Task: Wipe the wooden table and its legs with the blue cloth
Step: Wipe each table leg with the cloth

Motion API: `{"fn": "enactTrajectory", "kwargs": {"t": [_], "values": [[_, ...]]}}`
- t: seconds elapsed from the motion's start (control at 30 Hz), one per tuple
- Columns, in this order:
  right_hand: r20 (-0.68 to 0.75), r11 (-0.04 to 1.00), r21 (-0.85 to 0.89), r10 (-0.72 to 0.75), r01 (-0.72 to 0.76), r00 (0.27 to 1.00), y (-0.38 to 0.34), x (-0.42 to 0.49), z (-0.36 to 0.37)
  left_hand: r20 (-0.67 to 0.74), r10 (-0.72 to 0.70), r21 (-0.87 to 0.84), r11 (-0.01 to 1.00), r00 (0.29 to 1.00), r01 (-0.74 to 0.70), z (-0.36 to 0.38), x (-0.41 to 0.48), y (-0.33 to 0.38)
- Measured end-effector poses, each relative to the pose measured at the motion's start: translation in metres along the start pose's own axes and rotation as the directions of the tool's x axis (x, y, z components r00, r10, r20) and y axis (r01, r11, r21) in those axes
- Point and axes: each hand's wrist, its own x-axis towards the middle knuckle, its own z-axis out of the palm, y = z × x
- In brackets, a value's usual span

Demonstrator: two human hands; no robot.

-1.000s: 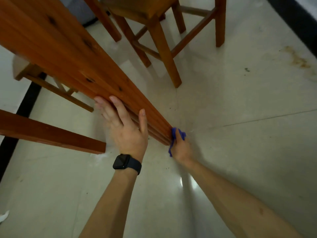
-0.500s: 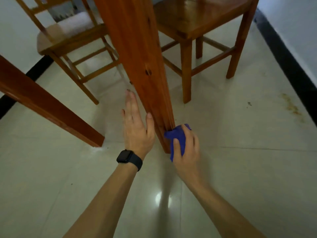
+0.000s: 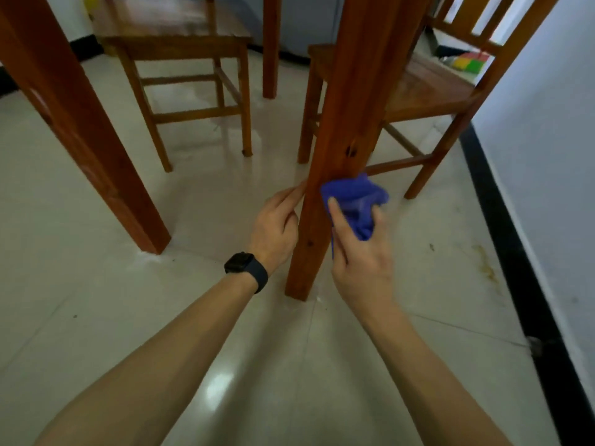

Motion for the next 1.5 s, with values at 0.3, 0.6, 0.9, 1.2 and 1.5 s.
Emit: {"fn": "enactTrajectory", "kwargs": {"t": [0.3,0.6,0.9,1.2,1.5], "values": [[0.499,0.916,0.040,0.329,-0.400,0.802,0.004,-0.065,0.028,0.155,0.052,0.090,0.994,0.987,-0.066,-0.012,-0.018,-0.002],[0.023,0.996,-0.003,0.085,-0.085,0.996,-0.008,-0.002,0.022,0.131,-0.038,-0.016,0.999,0.991,0.040,-0.008,-0.016,-0.006],[-0.132,0.993,0.108,0.067,-0.053,0.989,-0.029,0.021,-0.013,0.239,-0.356,-0.428,0.797,0.903,0.427,-0.022,0.002,0.008],[0.205,0.967,-0.171,-0.154,0.191,0.966,-0.011,0.031,0.000,0.409,-0.527,-0.511,0.544,0.745,0.666,-0.042,0.011,0.029],[0.468,0.925,0.208,0.191,-0.317,0.863,-0.029,0.001,0.000,0.577,-0.554,-0.308,0.534,0.601,0.787,-0.057,-0.013,0.016]]}}
